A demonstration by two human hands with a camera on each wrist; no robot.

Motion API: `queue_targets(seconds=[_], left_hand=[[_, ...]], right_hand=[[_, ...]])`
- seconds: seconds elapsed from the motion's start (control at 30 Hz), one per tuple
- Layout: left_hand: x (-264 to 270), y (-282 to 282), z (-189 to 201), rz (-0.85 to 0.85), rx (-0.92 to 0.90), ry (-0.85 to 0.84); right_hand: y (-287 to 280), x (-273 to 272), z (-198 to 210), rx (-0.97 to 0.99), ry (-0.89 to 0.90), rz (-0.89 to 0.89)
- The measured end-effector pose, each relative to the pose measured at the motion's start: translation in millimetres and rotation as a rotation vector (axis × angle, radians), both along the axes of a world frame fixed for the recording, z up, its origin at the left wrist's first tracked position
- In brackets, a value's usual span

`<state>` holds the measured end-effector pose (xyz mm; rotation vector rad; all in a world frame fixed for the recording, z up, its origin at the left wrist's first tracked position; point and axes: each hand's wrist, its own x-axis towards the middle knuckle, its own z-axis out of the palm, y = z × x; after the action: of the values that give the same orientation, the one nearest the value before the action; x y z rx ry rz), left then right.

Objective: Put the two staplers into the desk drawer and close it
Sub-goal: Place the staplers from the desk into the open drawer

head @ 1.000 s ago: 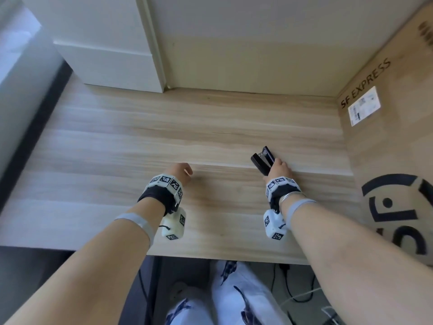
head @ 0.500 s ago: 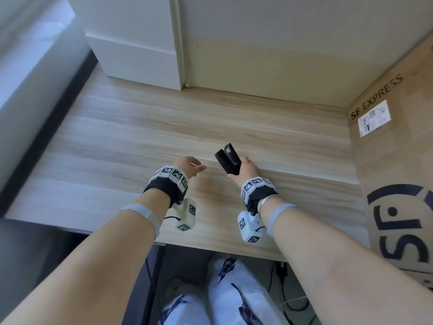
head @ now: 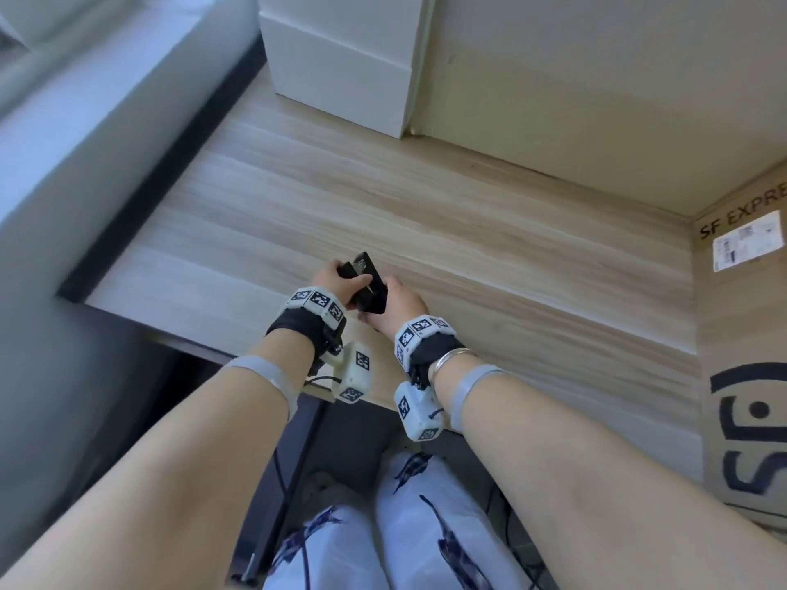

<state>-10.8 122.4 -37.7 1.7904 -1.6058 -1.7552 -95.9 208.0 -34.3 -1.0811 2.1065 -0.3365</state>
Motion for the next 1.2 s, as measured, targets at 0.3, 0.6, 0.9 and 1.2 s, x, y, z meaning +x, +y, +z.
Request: queue_targets(seconds=[0.3,0.6,0.9,1.2], left_hand=[[104.5,-16.8,13.4,-0.189,-0.207,-0.287],[197.0,4.5,-5.3,-0.375,-0.099,-0.469],[231.1,37.3,-90.9,-0.450,0.062,-0.610],[236.2,49.9,-190.4,-0.513,0.122,-0.769]], right_hand=[[-14.4,35.0,-9.0,0.087,0.080,0.326],[-36.2,56.0,-46.1,0.060,0.397,0.260],[-33.9,78.9,-86.4,0.014,0.506,0.086],[-30.7,77.0,-98.7,-0.078,0.579,0.064]])
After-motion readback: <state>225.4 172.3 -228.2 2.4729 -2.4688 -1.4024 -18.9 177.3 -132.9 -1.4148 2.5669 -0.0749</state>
